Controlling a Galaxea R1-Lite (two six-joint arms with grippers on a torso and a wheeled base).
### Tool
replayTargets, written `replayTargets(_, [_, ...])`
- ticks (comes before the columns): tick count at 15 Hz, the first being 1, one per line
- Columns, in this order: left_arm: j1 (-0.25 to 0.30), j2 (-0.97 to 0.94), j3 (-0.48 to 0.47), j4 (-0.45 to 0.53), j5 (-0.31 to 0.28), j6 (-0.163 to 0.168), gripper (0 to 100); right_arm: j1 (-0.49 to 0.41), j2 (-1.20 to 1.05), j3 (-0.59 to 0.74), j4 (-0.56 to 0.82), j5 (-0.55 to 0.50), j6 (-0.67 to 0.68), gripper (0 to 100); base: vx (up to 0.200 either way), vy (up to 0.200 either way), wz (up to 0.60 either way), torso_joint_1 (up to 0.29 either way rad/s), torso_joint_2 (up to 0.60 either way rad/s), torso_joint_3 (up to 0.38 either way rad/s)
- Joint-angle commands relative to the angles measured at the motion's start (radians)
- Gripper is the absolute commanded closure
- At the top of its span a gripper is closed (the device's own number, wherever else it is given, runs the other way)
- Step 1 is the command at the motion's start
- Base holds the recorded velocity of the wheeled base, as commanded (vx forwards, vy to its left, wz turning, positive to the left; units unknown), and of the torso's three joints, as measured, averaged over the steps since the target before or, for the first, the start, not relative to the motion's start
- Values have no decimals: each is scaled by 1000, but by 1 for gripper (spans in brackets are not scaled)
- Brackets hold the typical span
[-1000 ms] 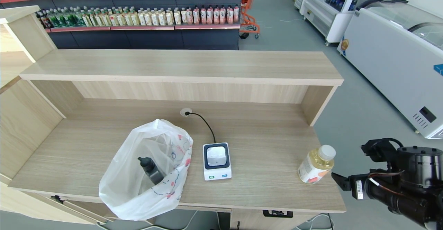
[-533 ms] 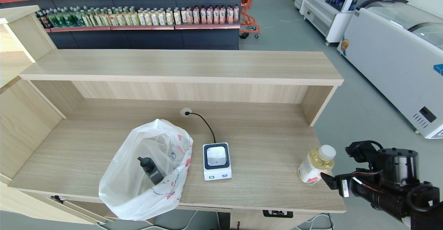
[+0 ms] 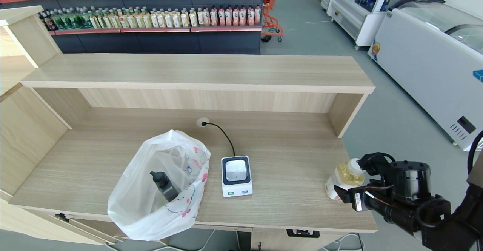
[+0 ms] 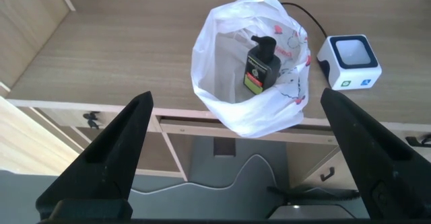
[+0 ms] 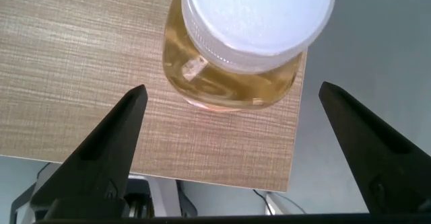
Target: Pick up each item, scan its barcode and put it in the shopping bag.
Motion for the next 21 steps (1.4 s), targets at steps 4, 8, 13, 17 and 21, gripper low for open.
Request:
replayTargets(4, [0, 0, 0, 0, 0, -2, 0, 7, 86, -32, -40, 4, 2, 0, 0, 0, 0, 0, 0, 0])
replayTargets(8, [0, 0, 0, 0, 0, -2, 0, 24, 150, -98, -66, 4, 1, 0, 0, 0, 0, 0, 0, 0])
replayTargets(13, [0, 0, 0, -2, 0, 0, 0, 44, 228, -141, -118, 4, 1, 0, 0, 0, 0, 0, 0, 0])
replayTargets(17, [0, 0, 0, 0, 0, 0, 0, 60, 265, -159, -152, 4, -1, 0, 0, 0, 0, 0, 0, 0])
replayTargets(21, [0, 0, 0, 0, 0, -2, 0, 60, 263, -175, -206, 19, -2, 0, 0, 0, 0, 0, 0, 0])
